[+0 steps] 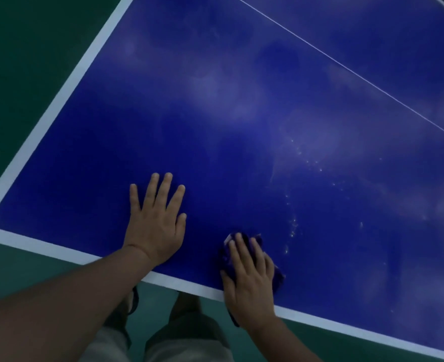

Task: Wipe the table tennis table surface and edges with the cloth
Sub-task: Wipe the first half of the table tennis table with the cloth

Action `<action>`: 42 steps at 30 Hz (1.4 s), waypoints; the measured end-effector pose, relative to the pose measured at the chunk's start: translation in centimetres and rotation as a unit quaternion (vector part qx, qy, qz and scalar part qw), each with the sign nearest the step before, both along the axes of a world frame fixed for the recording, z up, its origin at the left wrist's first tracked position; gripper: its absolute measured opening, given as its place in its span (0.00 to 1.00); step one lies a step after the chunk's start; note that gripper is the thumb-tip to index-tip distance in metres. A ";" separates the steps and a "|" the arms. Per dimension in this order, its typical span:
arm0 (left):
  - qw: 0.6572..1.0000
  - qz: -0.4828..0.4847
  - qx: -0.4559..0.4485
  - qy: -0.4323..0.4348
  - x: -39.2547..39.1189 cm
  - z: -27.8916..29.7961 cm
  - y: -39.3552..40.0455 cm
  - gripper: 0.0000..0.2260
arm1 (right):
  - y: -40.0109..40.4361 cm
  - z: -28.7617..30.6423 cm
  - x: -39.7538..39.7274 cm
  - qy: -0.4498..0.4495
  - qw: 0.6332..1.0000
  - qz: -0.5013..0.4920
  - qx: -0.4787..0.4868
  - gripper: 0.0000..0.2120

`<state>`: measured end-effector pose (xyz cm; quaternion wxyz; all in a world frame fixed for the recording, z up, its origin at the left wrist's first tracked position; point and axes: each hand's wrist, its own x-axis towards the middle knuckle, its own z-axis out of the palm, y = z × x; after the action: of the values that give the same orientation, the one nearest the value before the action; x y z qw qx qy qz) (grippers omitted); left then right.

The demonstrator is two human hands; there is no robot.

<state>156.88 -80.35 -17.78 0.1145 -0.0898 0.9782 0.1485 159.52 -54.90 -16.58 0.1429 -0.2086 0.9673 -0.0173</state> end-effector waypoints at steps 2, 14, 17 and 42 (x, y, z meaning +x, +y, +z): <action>1.000 -0.017 -0.005 0.005 -0.5 0.1 1.3 0.30 | 0.4 -0.2 -0.3 0.002 0.998 0.063 -0.003 0.32; 0.997 0.058 -0.043 0.017 -5.3 -0.9 5.4 0.27 | -0.7 -0.2 -18.5 -0.006 0.998 0.048 -0.049 0.29; 0.997 0.058 -0.048 0.026 -5.1 -1.1 5.3 0.28 | 1.2 -0.2 -14.8 -0.008 0.998 0.038 -0.046 0.30; 0.998 0.046 -0.043 0.026 -5.0 -0.6 5.3 0.27 | -5.9 -0.8 -24.1 0.017 0.991 0.107 -0.074 0.30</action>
<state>151.86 -75.07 -18.33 0.0780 -0.1358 0.9811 0.1134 135.40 -60.83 -17.36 0.1118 -0.3207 0.9379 -0.0701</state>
